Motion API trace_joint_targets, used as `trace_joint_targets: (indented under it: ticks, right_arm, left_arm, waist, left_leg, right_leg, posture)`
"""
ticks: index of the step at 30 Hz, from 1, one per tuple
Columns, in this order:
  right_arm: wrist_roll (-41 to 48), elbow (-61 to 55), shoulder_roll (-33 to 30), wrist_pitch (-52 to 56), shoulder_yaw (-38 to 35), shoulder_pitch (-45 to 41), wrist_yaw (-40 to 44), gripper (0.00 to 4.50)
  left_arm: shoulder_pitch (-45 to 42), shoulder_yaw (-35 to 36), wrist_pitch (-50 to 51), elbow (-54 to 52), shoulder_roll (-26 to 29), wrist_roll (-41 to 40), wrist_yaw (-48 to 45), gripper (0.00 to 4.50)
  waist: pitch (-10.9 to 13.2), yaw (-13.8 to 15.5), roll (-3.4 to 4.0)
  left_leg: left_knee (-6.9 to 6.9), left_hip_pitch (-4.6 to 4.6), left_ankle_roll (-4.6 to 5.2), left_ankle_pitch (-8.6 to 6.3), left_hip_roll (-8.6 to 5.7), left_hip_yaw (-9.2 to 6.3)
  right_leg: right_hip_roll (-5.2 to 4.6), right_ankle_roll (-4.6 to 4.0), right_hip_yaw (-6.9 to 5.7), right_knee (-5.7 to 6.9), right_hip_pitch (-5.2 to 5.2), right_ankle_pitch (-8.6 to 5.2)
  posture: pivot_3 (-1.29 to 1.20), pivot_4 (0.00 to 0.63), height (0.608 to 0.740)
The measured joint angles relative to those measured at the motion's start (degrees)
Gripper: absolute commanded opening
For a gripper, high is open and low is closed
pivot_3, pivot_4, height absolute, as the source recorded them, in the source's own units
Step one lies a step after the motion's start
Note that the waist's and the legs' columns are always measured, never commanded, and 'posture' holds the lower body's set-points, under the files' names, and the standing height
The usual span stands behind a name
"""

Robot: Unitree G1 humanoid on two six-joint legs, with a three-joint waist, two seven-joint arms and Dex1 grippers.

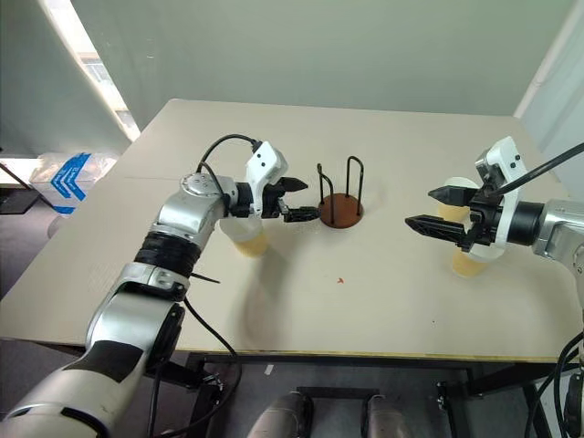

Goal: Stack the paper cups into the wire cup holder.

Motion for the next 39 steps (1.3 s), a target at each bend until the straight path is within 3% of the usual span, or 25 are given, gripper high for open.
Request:
trace_joint_targets:
  ticks: [13, 16, 27, 33, 39]
  right_arm:
    - [0.11, -0.55, -0.10, -0.09, -0.17, 1.95, -1.09, 4.48]
    - [0.20, -0.68, -0.04, -0.15, -0.16, 1.94, -1.30, 4.50]
    - [0.41, -1.06, 0.24, -2.41, -0.17, 2.28, -3.14, 4.50]
    - [0.38, -1.08, 0.22, -3.40, -0.20, 2.91, -3.68, 4.50]
    - [1.16, -2.44, -3.97, -4.37, -4.29, 7.11, -1.03, 4.50]
  left_arm:
    - [-4.78, 0.32, -5.94, 12.04, -7.96, 3.87, 4.12, 4.50]
    - [-6.84, 0.51, -7.69, 16.71, -10.63, 4.82, 7.36, 3.90]
    - [-9.96, 2.41, -12.30, 21.38, -13.99, 5.92, 8.72, 0.04]
    - [-9.53, 2.62, -12.42, 19.34, -13.54, 6.07, 3.41, 0.04]
    - [0.68, 0.67, -7.81, 1.04, -9.68, 2.45, -11.84, 0.04]
  waist:
    - [0.00, 0.35, 0.00]
    - [0.00, 0.62, 0.00]
    - [0.00, 1.06, 0.00]
    - [0.00, 1.10, 0.00]
    - [-0.02, 1.10, 0.04]
  left_leg:
    - [0.05, -0.21, 0.02, 0.02, -0.01, 0.10]
    - [0.15, -0.35, 0.03, 0.03, -0.02, 0.12]
    - [0.29, -0.45, 0.04, 0.01, -0.07, 0.23]
    - [0.39, -0.48, 0.10, -0.03, -0.08, 0.24]
    - [0.56, -0.51, 0.33, -0.19, -0.08, 0.31]
  right_leg:
    - [0.00, 0.46, 0.03, -0.56, 0.05, 0.28]
    - [-0.01, 0.57, 0.04, -0.70, 0.05, 0.35]
    - [-0.04, 0.70, 0.09, -0.75, 0.03, 0.43]
    - [-0.04, 0.77, 0.11, -0.74, 0.02, 0.47]
    - [-0.02, 0.80, 0.14, -0.70, 0.03, 0.47]
  posture:
    - [0.00, 0.150, 0.740]
    - [0.00, 0.150, 0.740]
    - [0.00, 0.150, 0.740]
    - [0.00, 0.150, 0.740]
    - [0.00, 0.150, 0.740]
